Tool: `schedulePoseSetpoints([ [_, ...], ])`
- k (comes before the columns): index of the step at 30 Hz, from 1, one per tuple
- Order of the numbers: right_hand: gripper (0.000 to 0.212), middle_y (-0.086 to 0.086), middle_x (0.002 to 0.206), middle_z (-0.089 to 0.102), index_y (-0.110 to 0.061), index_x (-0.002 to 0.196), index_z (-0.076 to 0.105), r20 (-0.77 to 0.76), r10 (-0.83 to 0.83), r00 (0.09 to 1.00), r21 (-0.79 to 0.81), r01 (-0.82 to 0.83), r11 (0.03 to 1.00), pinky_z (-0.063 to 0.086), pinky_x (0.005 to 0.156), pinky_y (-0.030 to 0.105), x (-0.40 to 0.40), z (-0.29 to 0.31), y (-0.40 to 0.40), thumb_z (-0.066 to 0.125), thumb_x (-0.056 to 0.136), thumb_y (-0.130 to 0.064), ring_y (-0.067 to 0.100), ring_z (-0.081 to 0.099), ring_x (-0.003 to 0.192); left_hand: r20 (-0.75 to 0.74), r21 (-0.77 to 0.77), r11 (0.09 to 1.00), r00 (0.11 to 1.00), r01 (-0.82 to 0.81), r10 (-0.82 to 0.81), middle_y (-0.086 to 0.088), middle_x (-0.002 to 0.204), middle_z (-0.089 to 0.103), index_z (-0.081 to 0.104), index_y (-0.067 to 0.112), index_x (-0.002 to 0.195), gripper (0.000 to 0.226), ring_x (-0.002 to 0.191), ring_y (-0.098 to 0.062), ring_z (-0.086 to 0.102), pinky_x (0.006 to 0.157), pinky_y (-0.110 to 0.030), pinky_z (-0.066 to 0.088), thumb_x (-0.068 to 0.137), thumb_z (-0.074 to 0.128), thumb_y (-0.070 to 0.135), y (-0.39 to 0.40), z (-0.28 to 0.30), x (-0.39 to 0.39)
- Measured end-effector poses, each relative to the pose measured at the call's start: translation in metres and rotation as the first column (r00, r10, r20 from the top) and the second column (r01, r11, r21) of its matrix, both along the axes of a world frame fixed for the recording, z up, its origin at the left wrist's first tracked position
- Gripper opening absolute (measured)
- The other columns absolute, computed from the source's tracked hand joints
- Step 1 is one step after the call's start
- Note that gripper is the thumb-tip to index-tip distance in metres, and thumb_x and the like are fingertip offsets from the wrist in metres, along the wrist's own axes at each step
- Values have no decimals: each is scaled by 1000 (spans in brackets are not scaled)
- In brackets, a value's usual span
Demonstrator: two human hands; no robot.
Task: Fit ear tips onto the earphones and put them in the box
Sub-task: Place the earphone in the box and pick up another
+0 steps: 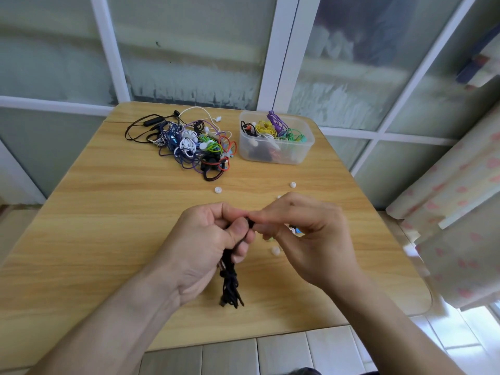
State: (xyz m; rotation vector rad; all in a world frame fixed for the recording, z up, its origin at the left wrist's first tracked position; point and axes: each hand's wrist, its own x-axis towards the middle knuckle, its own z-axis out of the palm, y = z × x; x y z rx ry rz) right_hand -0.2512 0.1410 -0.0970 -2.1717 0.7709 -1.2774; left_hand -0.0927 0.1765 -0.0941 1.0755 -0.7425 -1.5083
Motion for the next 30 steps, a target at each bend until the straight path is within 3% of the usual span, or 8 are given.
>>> schedulePoseSetpoints([
  [3,20,-4,77,69,-13,95,78,-54,-16,998,-28,14,1000,48,64,17,0,4,-4,77,80,0,9,66,66,-28,-18,1000,999,-18,18,-13,57,56,54,5,68,26,43,-14,45,40,-20,36,89,53,-10,2,3,0],
  [6,15,-6,75,69,-15,95,78,15,-23,1000,187,20,982,51,62,21,-1,4,-4,76,81,-10,14,67,62,193,-174,983,976,-65,99,-9,57,62,56,7,71,24,45,-14,50,42,-21,41,89,57,-10,1,1,-1],
  [9,15,-1,74,72,-14,96,78,77,-60,995,387,25,922,52,62,22,4,-2,-2,75,83,-6,15,67,61,431,-361,929,869,-82,244,1,59,66,59,11,76,21,50,-11,57,50,-21,49,86,62,-8,-3,-7,-1],
  [14,19,9,79,76,-5,102,73,207,-99,973,605,-48,795,50,57,15,3,1,-1,71,84,-4,12,70,63,572,-490,868,723,-78,388,7,70,69,61,20,81,23,59,-14,64,61,-31,56,83,68,-1,-7,-13,-5],
  [18,23,12,85,76,-5,104,70,218,-90,972,631,-70,773,56,65,24,-3,3,-5,72,82,-6,20,72,70,588,-508,860,712,-45,384,7,72,68,63,22,86,24,63,-15,65,63,-35,55,84,68,-1,-7,-13,-6],
  [21,18,12,78,74,-5,100,73,165,-75,983,611,-42,790,55,62,32,-4,0,-6,72,82,-9,18,69,66,592,-507,862,721,-15,361,7,72,67,64,23,87,27,65,-14,65,65,-35,55,83,68,-3,-6,-12,-6],
  [26,18,13,75,74,-2,91,72,247,-120,962,584,-49,810,56,63,25,-4,0,-4,76,74,-6,21,70,62,557,-480,876,758,-40,340,5,75,71,66,21,87,22,64,-16,67,66,-35,57,85,68,-1,-7,-12,-6],
  [30,15,6,78,76,-9,89,75,160,-139,977,480,46,876,59,67,31,-3,-3,-3,78,75,-11,23,72,67,497,-437,897,816,-59,296,1,78,72,65,20,86,21,63,-16,68,65,-31,58,85,67,-1,-7,-14,-6],
])
